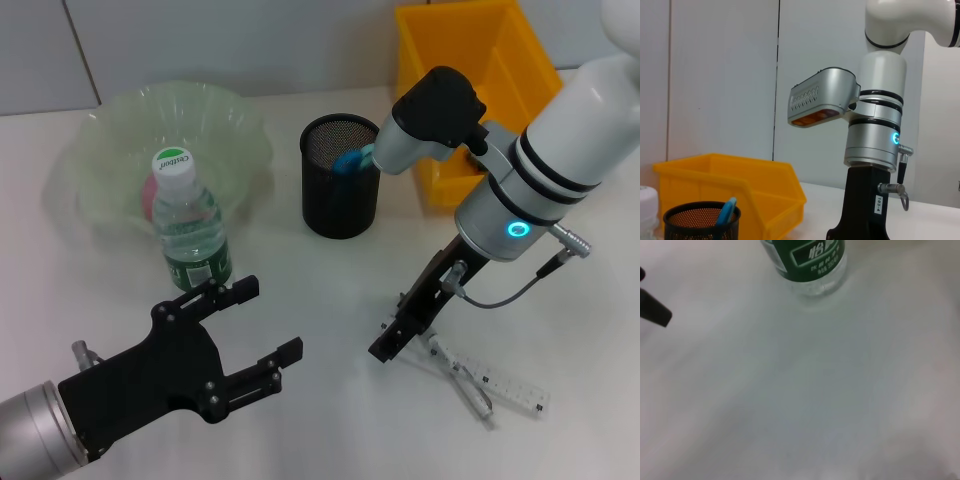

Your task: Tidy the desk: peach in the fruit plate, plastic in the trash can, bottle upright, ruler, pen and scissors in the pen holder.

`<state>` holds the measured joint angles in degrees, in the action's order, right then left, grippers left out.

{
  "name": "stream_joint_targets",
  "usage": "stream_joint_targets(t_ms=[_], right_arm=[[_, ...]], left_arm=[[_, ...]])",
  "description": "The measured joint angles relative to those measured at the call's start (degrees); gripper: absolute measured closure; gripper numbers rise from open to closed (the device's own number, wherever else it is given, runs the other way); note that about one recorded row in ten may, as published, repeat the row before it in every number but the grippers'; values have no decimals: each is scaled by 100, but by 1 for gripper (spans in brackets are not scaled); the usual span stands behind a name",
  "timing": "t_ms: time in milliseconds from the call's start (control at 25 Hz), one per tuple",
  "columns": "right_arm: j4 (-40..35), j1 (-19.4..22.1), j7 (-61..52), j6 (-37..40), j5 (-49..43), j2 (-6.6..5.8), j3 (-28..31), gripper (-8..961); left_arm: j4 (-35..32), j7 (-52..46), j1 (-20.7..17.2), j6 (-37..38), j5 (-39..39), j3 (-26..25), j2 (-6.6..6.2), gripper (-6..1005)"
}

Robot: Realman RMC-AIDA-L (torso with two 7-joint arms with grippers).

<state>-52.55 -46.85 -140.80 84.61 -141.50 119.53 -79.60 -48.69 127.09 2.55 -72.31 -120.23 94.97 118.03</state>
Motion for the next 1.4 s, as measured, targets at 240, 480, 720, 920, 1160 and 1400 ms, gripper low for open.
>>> stream_joint_targets(t_ms=[240, 480, 720, 920, 1160, 1400], right_arm=[[1, 0, 0, -26, -17, 0, -19, 185], [127, -26, -1, -28, -17, -7, -69, 191], [130, -34, -9, -31, -17, -9, -150, 350], [115, -48, -26, -32, -30, -9, -152, 351], [107, -60, -21, -33, -46, -17, -195, 353], [95, -70, -22, -41, -62, -17, -291, 354]], left_arm=[[0, 0, 0, -3, 0, 4, 0, 214], [0, 0, 0, -3, 0, 7, 0, 215], [7, 0, 0, -3, 0, 12, 0, 214], [8, 0, -1, -6, 0, 12, 0, 214], [9, 0, 14, -11, 0, 12, 0, 215], [9, 0, 17, -14, 0, 19, 0, 215]])
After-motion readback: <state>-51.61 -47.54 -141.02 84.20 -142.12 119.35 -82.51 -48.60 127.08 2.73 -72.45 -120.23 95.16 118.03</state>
